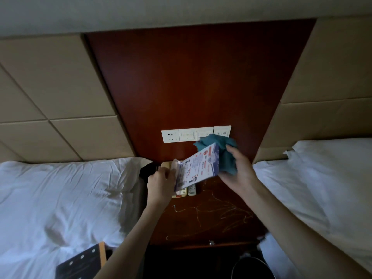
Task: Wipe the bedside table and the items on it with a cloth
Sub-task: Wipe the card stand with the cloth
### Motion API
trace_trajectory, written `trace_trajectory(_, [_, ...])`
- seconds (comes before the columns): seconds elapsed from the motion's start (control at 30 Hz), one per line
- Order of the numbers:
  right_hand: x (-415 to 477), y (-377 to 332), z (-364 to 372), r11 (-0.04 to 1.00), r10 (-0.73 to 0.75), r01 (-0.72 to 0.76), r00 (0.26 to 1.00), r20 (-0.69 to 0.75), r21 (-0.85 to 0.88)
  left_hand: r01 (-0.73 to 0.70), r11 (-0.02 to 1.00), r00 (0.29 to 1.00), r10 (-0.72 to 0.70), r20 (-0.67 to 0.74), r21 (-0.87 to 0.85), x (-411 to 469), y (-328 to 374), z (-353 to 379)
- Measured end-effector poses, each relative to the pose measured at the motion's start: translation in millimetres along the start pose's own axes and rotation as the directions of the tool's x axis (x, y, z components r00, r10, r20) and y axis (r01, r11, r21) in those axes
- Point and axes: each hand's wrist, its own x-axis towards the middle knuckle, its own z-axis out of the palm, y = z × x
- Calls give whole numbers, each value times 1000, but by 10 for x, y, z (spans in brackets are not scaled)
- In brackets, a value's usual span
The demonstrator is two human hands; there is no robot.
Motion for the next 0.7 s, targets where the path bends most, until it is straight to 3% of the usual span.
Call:
trace_trajectory(0.13, [-69, 241, 254, 997, -32, 41, 991, 132, -68, 78, 995, 994, -72, 83, -63, -91, 142, 84])
trace_trajectory(0.27, [-143, 464, 391, 939, -28, 38, 999, 36, -341, 110, 975, 991, -93, 96, -195, -104, 252, 68])
trace_trajectory(0.37, [-185, 430, 421, 983, 81, -79, 997, 3, -168, 106, 985, 992, -96, 80, -134, -71, 215, 30])
trace_trajectory(0.43, [-219, 319, 434, 991, 113, -109, 992, 56, -75, 97, 993, 993, -93, 70, -68, -61, 127, 18])
trace_trajectory(0.57, [-268, 64, 553, 999, 35, -35, 981, 191, -6, 121, 992, 991, -122, 57, 28, -71, -40, -1])
trace_trajectory(0.7, [-222, -105, 619, 1000, -15, 18, 989, 150, -21, 93, 995, 995, -95, 36, 37, -136, -28, 13])
